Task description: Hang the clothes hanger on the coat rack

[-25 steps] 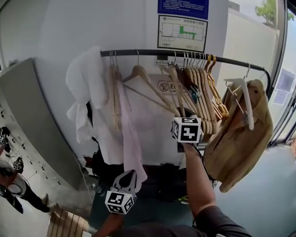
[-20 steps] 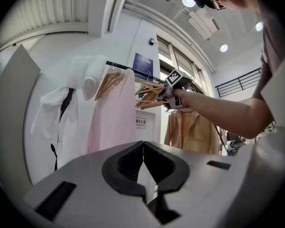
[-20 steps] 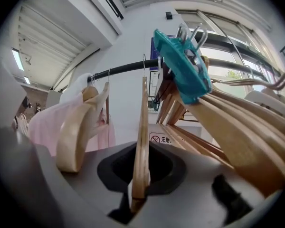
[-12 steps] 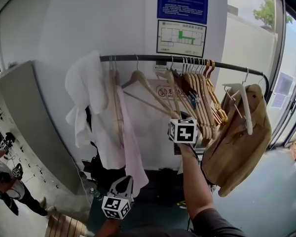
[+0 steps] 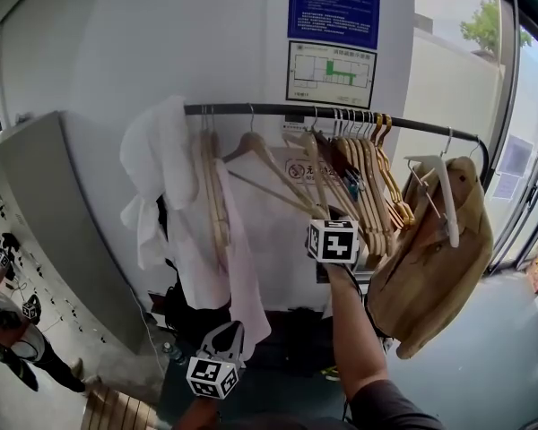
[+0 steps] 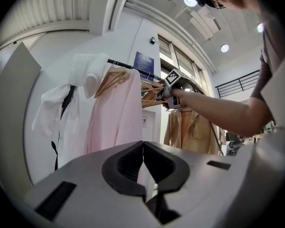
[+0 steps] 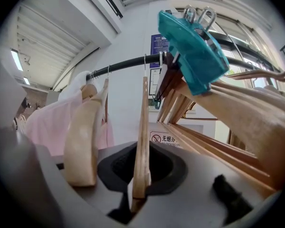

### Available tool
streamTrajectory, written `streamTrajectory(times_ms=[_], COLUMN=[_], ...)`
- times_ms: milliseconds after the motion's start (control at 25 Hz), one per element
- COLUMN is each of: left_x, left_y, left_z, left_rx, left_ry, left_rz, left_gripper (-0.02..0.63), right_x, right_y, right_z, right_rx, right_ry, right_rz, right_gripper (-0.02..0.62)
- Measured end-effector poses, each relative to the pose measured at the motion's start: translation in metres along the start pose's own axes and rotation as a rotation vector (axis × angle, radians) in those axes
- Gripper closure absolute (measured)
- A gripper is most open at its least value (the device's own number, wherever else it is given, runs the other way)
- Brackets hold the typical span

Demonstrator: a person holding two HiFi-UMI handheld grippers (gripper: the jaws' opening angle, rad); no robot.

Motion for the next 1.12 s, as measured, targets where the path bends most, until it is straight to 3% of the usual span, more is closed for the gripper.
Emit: streamTrajectory(times_ms=[160,400,560,680,840,1120], left_x=[0.002,0.003,0.003,0.001,0.000,-0.004], left_y=[-0.001,-0.001,-0.003,-0.003,-0.003,0.000], left_z=[-0.001,0.001,-0.001,-0.004,-0.010,-0.018], left_rx=[0.004,0.005,0.004,-0.001,-0.003,0.002], left_ry=[-0.001,0.000,-0.005,-0.015,-0.029,-0.047], left_rz=[-0.002,0.000,0.004,0.008,0.010,0.002], left_gripper=[0.595,0.597,0.595,0.595,0.597,0.597], right_x=[-0.001,0.009,0.025,0.040,0.065,0.100], right_y=[-0.001,-0.010,-0.020,-0.032,-0.052,-0.109], right_z=[0.002,0.011,0.019,0.026,0.040,0.068], right_rx=[0.016,0.117,0.123,0.128,0.118,0.096], right_ry=[0.001,-0.077,-0.065,-0.060,-0.041,0.040], right_rz=[-0.013,-0.114,-0.217,-0.253,-0.270,-0.214], right_gripper=[0.566,0.555,0.451,0.427,0.422,0.423])
Point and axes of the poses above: the fingertips, and each gripper's own axes: x backward along the fingers, z to its left, y out of its top, the point moved 8 cm from there along x, backward along the fingers, and after that the axes turned 15 degrees about y, right-handed, at the moved point
